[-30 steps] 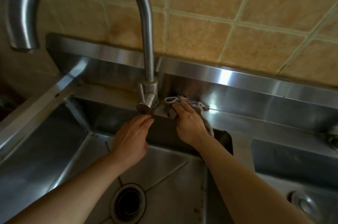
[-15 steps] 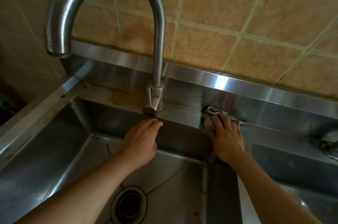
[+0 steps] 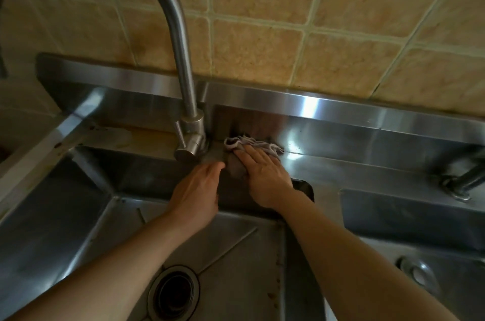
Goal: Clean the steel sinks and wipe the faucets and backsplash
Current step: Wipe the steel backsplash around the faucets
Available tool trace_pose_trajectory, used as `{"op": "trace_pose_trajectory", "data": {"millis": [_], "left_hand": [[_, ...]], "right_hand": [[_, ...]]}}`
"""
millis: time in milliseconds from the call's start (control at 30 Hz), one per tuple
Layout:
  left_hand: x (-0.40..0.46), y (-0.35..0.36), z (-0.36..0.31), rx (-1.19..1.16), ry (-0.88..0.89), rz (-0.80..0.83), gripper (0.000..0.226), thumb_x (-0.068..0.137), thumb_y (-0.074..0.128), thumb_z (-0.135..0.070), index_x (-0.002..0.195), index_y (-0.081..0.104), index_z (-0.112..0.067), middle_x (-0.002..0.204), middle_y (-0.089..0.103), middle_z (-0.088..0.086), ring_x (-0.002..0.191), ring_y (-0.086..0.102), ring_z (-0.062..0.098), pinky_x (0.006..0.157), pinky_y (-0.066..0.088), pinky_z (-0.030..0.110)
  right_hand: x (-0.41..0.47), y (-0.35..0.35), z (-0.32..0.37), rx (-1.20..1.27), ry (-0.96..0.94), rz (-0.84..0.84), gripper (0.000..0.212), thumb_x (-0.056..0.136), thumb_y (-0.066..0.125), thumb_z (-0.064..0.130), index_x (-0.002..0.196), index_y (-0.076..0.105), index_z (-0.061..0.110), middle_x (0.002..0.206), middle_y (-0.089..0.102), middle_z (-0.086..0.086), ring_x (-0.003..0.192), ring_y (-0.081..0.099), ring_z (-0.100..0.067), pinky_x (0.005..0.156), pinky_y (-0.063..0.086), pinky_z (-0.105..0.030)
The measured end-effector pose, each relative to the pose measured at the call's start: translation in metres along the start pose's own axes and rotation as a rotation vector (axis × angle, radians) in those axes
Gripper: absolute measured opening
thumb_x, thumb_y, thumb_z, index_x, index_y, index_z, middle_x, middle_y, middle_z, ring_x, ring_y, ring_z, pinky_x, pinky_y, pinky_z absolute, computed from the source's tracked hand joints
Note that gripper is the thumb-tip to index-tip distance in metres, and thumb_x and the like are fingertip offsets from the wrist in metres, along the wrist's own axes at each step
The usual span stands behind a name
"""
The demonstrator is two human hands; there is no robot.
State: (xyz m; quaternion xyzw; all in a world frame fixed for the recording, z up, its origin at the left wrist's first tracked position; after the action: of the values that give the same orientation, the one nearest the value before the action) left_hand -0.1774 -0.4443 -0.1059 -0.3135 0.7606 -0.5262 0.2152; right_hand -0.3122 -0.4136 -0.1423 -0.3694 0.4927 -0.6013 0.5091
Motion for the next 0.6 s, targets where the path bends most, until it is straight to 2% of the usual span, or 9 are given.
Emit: {"op": "trace_pose_trajectory", "data": {"millis": [133,300,400,500,600], "left_hand": [[0.023,0.009,-0.032,0.054,-0.031,0.029,0.066,0.089,0.057,-0.007,0.145,0.026,-0.022,0.145,0.037,-0.001,0.130,0.040,0.016,0.104,0.037,0.030],[0.043,0.030,-0.070,0.202,0.055,0.101,0.067,0.090,0.050,-0.009,0.149,0.022,-0.025,0.157,0.019,-0.002,0.142,0.021,0.017,0.115,0.016,0.039],[0.043,0.039,-0.080,0.274,0.046,0.130,0.064,0.090,0.053,-0.015,0.147,0.027,-0.028,0.157,0.020,-0.003,0.141,0.026,0.018,0.113,0.018,0.042],[0.043,0.037,-0.080,0.298,0.004,0.113,0.062,0.090,0.056,-0.018,0.146,0.030,-0.029,0.156,0.024,-0.003,0.140,0.030,0.018,0.113,0.021,0.041],[0.046,0.037,-0.086,0.298,-0.013,0.105,0.057,0.090,0.054,-0.018,0.144,0.035,-0.029,0.154,0.028,-0.004,0.138,0.033,0.016,0.112,0.027,0.039]], "right_hand": [[-0.037,-0.015,-0.059,0.058,0.078,0.007,0.064,0.097,0.044,0.026,0.152,0.010,0.029,0.160,0.012,0.003,0.147,0.010,-0.017,0.120,0.005,-0.035],[-0.070,-0.033,-0.116,0.242,0.260,0.048,0.053,0.102,0.036,0.033,0.151,0.020,0.021,0.157,0.022,-0.005,0.144,0.020,-0.024,0.118,0.016,-0.034],[-0.095,-0.042,-0.154,0.217,0.351,-0.013,0.052,0.099,0.042,0.032,0.149,0.027,0.023,0.154,0.029,-0.005,0.142,0.027,-0.026,0.117,0.021,-0.034],[-0.134,-0.057,-0.195,0.128,0.458,-0.023,0.074,0.085,0.066,0.026,0.148,0.027,0.022,0.153,0.031,-0.003,0.141,0.027,-0.024,0.115,0.019,-0.032],[-0.182,-0.070,-0.247,0.047,0.662,-0.068,0.088,0.076,0.071,0.021,0.149,0.022,0.022,0.155,0.026,-0.004,0.142,0.022,-0.024,0.116,0.016,-0.036]]}}
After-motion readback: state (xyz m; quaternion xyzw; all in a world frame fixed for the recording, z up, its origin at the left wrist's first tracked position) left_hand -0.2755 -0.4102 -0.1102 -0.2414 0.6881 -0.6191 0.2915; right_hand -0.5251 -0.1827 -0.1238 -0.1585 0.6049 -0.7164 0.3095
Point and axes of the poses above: each hand's wrist, its own x-axis towards the middle knuckle, its own y-axis out of the palm, z = x × y, the point moved 6 cm from there along x, towards the middle knuckle
